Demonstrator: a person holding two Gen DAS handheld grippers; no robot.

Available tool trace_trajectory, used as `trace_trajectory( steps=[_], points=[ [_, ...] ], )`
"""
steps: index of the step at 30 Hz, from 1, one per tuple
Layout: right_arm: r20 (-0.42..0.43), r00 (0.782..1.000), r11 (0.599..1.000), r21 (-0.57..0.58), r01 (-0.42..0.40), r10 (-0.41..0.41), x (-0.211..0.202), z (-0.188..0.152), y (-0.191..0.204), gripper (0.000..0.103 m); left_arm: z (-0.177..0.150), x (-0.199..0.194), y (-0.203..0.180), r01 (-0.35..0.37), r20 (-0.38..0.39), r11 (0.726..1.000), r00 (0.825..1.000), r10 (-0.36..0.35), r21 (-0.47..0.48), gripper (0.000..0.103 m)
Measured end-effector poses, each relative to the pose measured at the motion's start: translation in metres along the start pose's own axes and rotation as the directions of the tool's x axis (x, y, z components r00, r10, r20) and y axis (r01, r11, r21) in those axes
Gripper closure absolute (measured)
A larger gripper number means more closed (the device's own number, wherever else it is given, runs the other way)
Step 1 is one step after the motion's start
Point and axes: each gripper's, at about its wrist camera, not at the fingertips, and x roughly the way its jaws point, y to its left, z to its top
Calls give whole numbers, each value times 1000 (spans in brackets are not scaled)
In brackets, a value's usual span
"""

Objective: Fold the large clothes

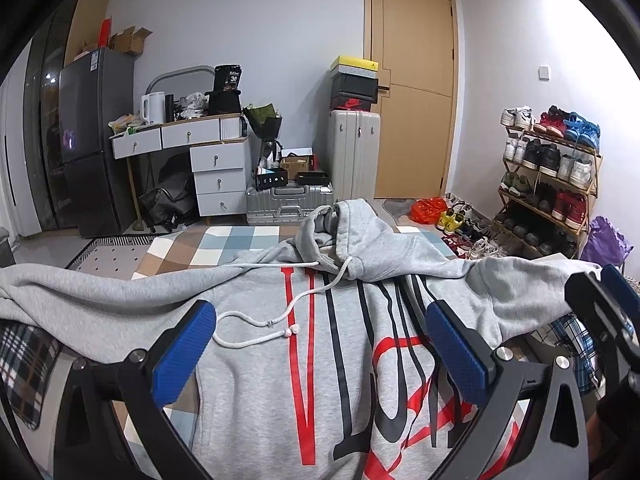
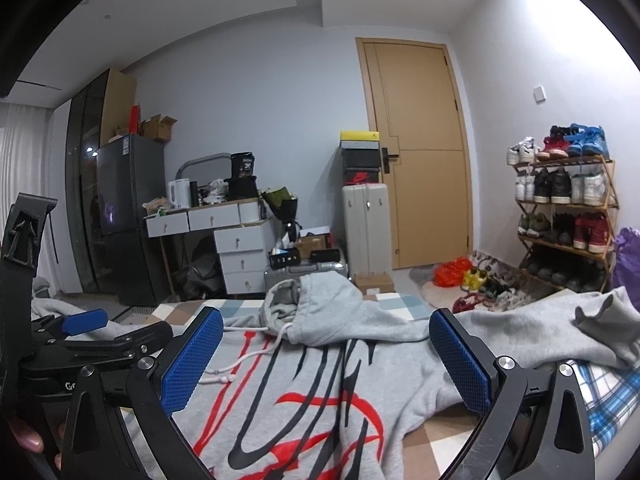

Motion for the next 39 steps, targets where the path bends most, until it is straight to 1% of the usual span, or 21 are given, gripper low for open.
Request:
trace_trajectory(
  steps=[2, 5, 7, 15, 20, 23, 30, 34, 37, 39],
  points=[
    [1, 1000, 1000, 4, 1, -1, -1, 0, -1, 0, 0, 1, 1, 1, -3, 1000, 1000, -1, -7, 1],
    [7, 1000, 1000, 13, -20, 20, -2, 1, -2, 0, 1, 2, 6, 4, -11, 999, 1000, -5, -34, 1],
    [11, 1000, 1000, 1, -13, 13, -2, 0, 0, 0, 2, 1, 9, 2, -5, 999, 1000, -3, -46, 1],
    [17, 1000, 999, -28, -20, 20, -3, -1, 6, 0, 2, -1, 9, 1, -1, 999, 1000, -1, -39, 1],
    [2, 999, 999, -8, -33, 33, -1, -3, 6, 0, 2, -1, 11, 14, -8, 999, 1000, -14, -47, 1],
    [-1, 999, 999, -2, -35, 35, 0, -2, 5, 0, 3, -3, 10, 10, -1, 999, 1000, -11, -41, 1],
    [0, 999, 999, -14, -38, 38, -1, -4, 7, 0, 3, 0, 12, 9, -6, 999, 1000, -9, -50, 1],
    [-16, 999, 999, -23, -49, 49, 2, -5, 8, 0, 3, 1, 11, 8, -4, 999, 1000, -9, -43, 1],
    [-29, 999, 998, -44, -34, 33, 4, -2, 5, 0, 1, 5, 10, 12, -17, 999, 1000, -12, -39, 1],
    [-49, 999, 999, -46, -23, 21, 5, 5, -4, 0, 0, 7, 12, 16, -28, 999, 999, -18, -44, 1]
  ],
)
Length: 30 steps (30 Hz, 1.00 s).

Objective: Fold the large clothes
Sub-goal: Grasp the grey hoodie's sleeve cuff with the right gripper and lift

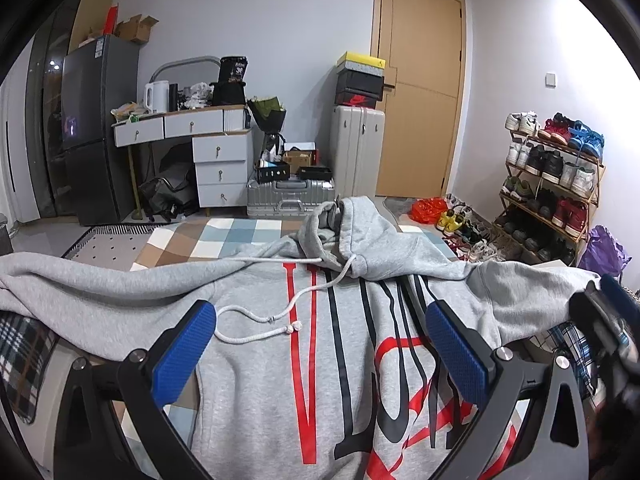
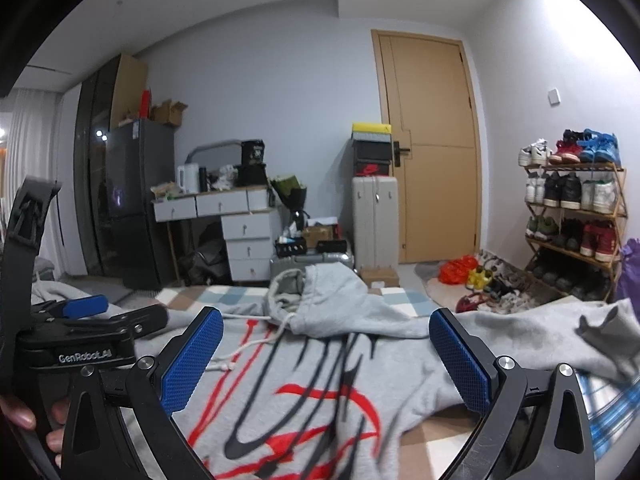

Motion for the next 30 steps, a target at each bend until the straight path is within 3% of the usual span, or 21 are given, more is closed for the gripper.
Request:
trace_trajectory(
  steps=[4, 9, 12, 15, 17, 19, 21, 24, 25, 28, 29, 30],
  points=[
    [-4, 999, 998, 45, 51, -51, -13, 14, -41, 0, -1, 1, 1, 12, -15, 1000, 1000, -12, 2, 1],
    [-53, 979, 979, 54, 198, -195, -22, 44, -107, 0, -1, 0, 0, 23, -21, 1000, 1000, -23, 3, 1],
    [-105, 943, 948, 9, 319, -317, -20, 60, -149, 0, -2, 3, -1, 26, -29, 1000, 999, -26, 6, 1],
    [-213, 890, 913, -21, 408, -403, -5, 63, -194, 0, -4, 6, -3, 28, -40, 1000, 999, -27, 14, 1],
    [-306, 866, 914, -35, 405, -396, 12, 58, -218, 0, -5, 8, -4, 28, -48, 999, 998, -27, 20, 1],
    [-374, 828, 904, -83, 418, -417, 29, 47, -236, 0, -6, 10, -6, 27, -57, 999, 998, -25, 29, 1],
    [-414, 786, 887, -156, 436, -459, 45, 32, -247, 0, -7, 11, -7, 24, -62, 999, 998, -22, 35, 1],
    [-458, 742, 872, -267, 410, -490, 62, 8, -254, 4, -8, 13, -7, 17, -66, 999, 998, -14, 44, 1],
    [-469, 715, 854, -326, 405, -518, 68, -1, -257, 5, -9, 13, -7, 14, -68, 999, 998, -11, 47, 1],
    [-500, 657, 819, -435, 373, -565, 80, -20, -261, 19, -10, 16, -7, 5, -78, 999, 997, -1, 54, 1],
    [-517, 644, 821, -443, 361, -563, 82, -25, -263, 32, -10, 17, -6, 1, -82, 999, 997, 3, 54, 1],
    [-529, 645, 829, -433, 354, -552, 81, -27, -264, 38, -10, 17, -6, -1, -85, 999, 996, 5, 53, 1]
  ],
)
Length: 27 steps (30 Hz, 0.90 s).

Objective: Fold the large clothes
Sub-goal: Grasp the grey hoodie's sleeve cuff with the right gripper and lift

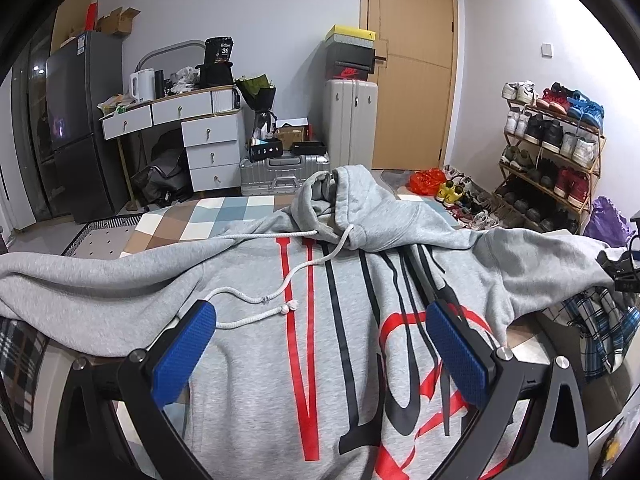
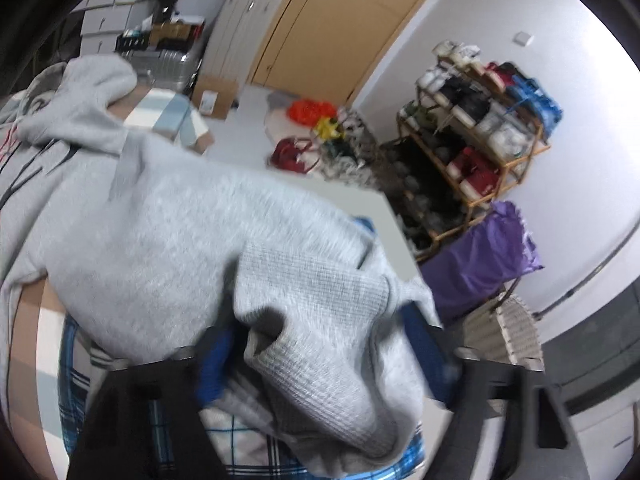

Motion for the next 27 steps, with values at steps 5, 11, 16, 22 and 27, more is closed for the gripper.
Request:
trace_trajectory(
  steps=[5, 11, 16, 22, 27],
  points=[
    [9, 997, 992, 98, -80, 79, -3, 0, -22, 82, 0, 2, 1, -4, -10, 1000, 1000, 4, -7, 1],
    [102, 979, 891, 406, -205, 178, -27, 12, -81, 91, 1, 0, 2, -2, -6, 1000, 1000, 2, -9, 1],
    [181, 972, 706, 668, -235, 152, -49, 17, -147, 92, 3, -7, 8, -5, 13, 1000, 1000, 5, -13, 1],
    [233, 971, 534, 814, -228, 58, -84, 29, -198, 92, 4, -15, 25, -21, 33, 1000, 999, 22, -17, 1],
    [324, 946, 557, 786, -267, -4, -137, 81, -200, 92, 2, -23, 47, -49, 46, 999, 998, 50, -19, 1]
  ],
)
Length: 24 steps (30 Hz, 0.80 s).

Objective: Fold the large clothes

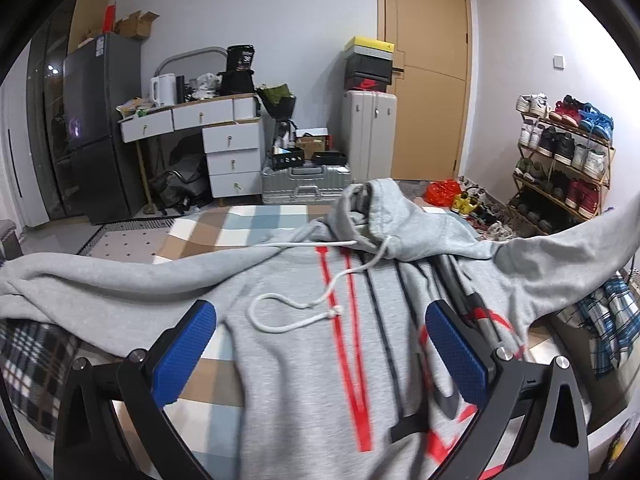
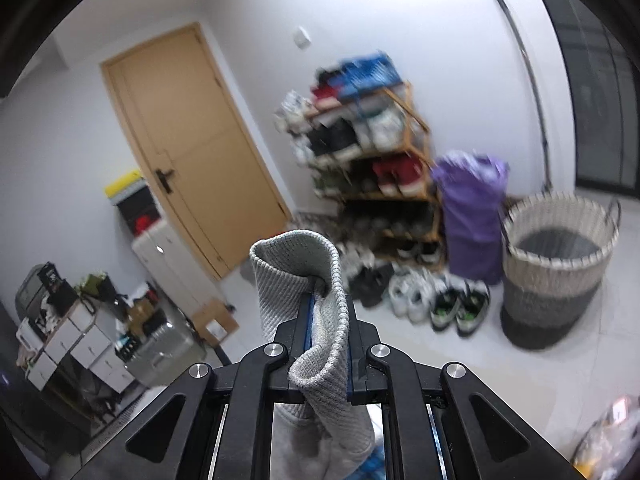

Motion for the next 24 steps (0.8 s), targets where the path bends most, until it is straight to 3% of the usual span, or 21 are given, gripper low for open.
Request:
trace_trajectory(
  steps=[5, 10, 14, 18, 21, 24],
  points=[
    [115, 987, 987, -125, -101, 115, -50, 24, 108, 92, 2, -3, 23, -1, -8, 998, 1000, 0, -56, 1],
    [159, 959, 940, -290, -181, 234, -90, 7, 217, 93, 5, -14, 37, -1, 28, 996, 1000, 3, -91, 1],
    [172, 927, 907, -326, -265, 333, -113, -5, 282, 92, 3, -20, 47, -8, 41, 996, 999, 12, -85, 1],
    [36, 891, 823, -401, -402, 453, -113, -55, 345, 92, 6, -26, 65, -10, 60, 992, 998, 18, -129, 1],
    [-167, 843, 712, -466, -525, 512, -94, -136, 396, 92, 9, -32, 78, -16, 83, 984, 996, 32, -180, 1],
    [-367, 794, 597, -524, -607, 485, -64, -229, 437, 92, 9, -39, 89, -27, 110, 976, 993, 52, -214, 1]
  ],
)
